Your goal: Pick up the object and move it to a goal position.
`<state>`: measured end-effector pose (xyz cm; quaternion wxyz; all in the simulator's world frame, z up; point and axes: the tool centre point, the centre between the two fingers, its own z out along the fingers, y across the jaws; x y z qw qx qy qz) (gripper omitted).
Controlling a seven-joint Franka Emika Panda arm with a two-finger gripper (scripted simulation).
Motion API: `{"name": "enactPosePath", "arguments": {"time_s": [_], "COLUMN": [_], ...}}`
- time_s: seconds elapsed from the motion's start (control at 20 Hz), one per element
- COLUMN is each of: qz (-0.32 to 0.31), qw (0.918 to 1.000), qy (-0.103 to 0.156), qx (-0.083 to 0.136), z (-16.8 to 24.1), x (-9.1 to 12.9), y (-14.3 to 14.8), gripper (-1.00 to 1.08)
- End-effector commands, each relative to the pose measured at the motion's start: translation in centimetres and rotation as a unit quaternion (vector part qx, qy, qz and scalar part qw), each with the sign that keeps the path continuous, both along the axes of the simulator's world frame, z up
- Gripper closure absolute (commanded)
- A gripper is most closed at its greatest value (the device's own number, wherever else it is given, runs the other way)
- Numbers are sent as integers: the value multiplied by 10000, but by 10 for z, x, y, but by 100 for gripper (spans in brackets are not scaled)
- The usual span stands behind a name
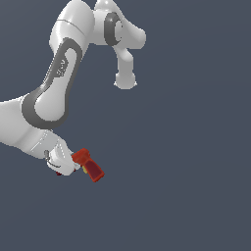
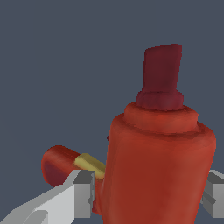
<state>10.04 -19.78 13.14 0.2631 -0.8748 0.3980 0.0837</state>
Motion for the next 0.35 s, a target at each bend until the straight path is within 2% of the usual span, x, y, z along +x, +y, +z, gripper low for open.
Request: {"name": "enactPosePath", "arguments": {"time_s": [0.0, 0.3], "qz": [1, 1], "qw": [10000, 10000], "qy": [-26, -27], "qx": [-4, -1], "z": [4, 5], "x": [4, 6], "y": [-2, -3], "gripper": [108, 108]}}
